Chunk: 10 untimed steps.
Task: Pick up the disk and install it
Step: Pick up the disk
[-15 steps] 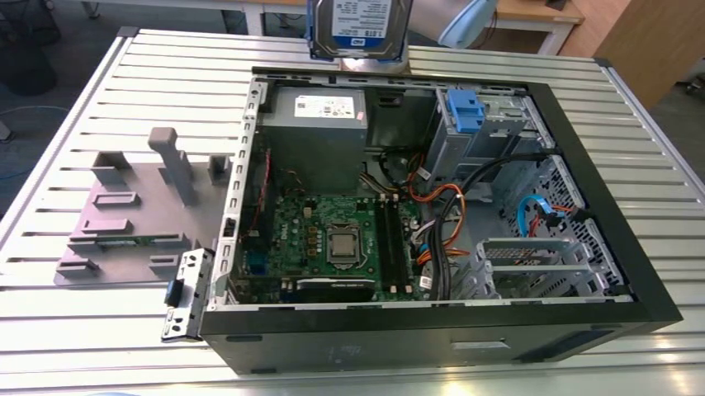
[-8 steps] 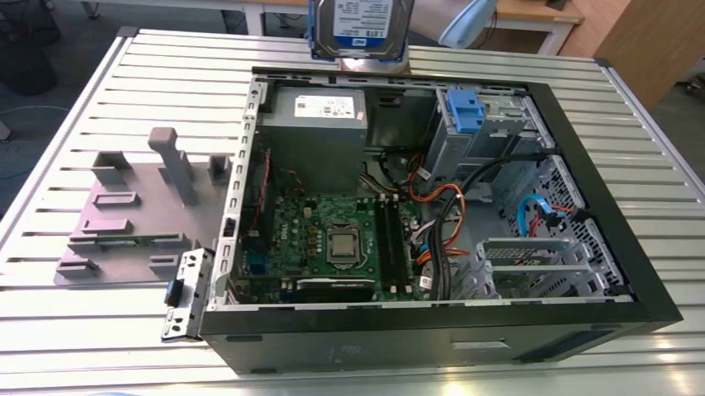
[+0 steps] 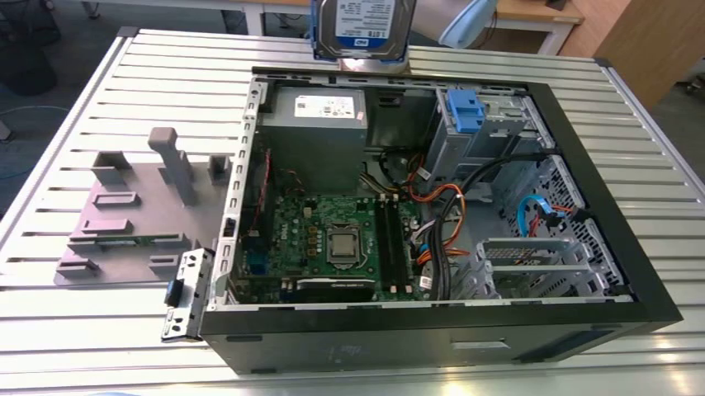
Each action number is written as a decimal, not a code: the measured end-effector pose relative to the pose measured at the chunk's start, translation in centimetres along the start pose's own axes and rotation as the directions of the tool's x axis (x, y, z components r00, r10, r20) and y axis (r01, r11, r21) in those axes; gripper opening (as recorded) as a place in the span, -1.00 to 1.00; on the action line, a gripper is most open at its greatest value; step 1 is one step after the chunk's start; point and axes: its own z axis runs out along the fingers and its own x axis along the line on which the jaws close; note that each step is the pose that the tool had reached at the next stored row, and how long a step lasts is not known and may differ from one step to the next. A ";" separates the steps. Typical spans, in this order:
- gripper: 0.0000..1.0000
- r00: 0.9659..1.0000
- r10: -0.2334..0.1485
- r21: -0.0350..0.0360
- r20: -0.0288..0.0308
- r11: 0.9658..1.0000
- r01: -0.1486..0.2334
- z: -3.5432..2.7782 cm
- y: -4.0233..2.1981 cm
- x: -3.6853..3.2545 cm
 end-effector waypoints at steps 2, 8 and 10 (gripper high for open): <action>-0.27 1.000 0.000 0.000 0.000 1.000 0.000 0.00 -0.07 0.00; -0.27 1.000 0.000 0.000 0.000 1.000 0.000 0.01 -0.28 0.00; -0.27 1.000 0.000 0.000 0.000 1.000 0.000 0.02 -0.36 0.00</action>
